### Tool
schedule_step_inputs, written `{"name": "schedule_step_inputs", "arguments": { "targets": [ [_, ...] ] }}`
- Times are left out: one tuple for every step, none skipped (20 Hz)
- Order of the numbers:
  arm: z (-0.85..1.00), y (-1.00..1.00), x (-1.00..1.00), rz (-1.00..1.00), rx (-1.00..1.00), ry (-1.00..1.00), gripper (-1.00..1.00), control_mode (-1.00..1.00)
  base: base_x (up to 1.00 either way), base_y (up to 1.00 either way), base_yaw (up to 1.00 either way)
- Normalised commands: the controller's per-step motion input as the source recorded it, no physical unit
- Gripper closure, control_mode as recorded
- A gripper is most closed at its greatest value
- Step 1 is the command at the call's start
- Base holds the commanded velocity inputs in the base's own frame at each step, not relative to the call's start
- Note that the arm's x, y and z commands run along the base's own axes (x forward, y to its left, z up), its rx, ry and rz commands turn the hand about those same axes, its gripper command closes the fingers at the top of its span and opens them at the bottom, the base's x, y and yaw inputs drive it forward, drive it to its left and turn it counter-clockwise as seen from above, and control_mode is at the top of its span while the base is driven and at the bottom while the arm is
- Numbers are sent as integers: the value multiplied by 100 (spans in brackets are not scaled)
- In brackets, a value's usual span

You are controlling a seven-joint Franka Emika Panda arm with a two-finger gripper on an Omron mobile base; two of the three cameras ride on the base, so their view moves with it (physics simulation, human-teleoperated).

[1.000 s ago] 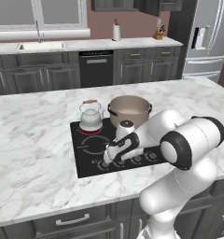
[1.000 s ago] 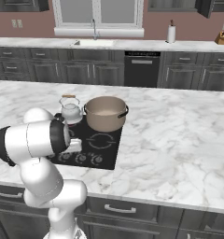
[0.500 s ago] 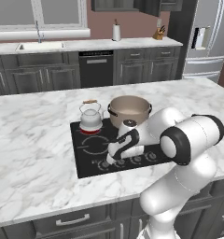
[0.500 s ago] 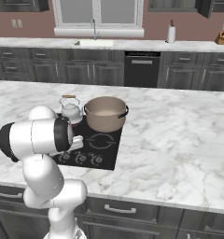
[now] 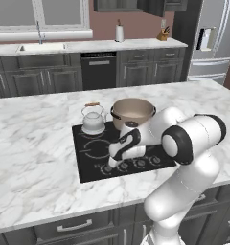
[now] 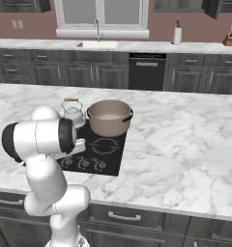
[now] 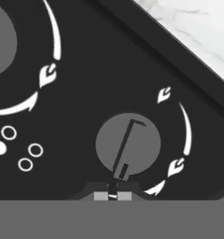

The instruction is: Pick the kettle from the cabinet and place it on a stove burner. Then pick the pot from the counter and place it on another stove burner. Finally, turn both burners on.

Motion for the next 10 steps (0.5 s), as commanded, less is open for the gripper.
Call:
{"name": "schedule_step_inputs", "arguments": {
  "targets": [
    [-7, 3, 0, 14, 0, 0, 100, -100, 0, 0, 0],
    [-7, 3, 0, 14, 0, 0, 100, -100, 0, 0, 0],
    [-7, 1, 0, 14, 0, 0, 100, -100, 0, 0, 0],
    [-3, 1, 0, 14, 0, 0, 100, -100, 0, 0, 0],
    [-1, 2, 0, 14, 0, 0, 100, -100, 0, 0, 0],
    [-1, 4, 0, 13, 0, 0, 100, -100, 0, 0, 0],
    [-4, 8, 0, 13, 0, 0, 100, -100, 0, 0, 0],
    [-4, 6, 0, 13, 0, 0, 100, -100, 0, 0, 0],
    [-1, 0, 0, 11, 0, -1, 100, -100, 0, 0, 0],
    [0, 0, 0, 9, 0, -4, 100, -100, 0, 0, 0]
  ]
}}
